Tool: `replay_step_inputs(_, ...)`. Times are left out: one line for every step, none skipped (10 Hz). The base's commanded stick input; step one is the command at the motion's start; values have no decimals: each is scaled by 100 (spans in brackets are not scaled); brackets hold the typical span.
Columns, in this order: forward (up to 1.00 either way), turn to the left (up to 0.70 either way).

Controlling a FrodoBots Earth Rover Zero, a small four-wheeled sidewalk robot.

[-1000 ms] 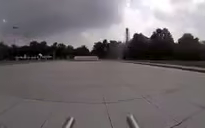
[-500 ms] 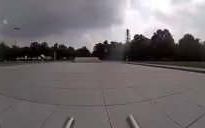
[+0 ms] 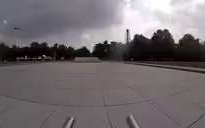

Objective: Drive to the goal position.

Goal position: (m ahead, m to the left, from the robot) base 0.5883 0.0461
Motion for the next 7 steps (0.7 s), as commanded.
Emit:
replay_step_inputs(0,4)
replay_step_inputs(0,0)
replay_step_inputs(0,4)
replay_step_inputs(0,4)
replay_step_inputs(0,4)
replay_step_inputs(0,0)
replay_step_inputs(0,4)
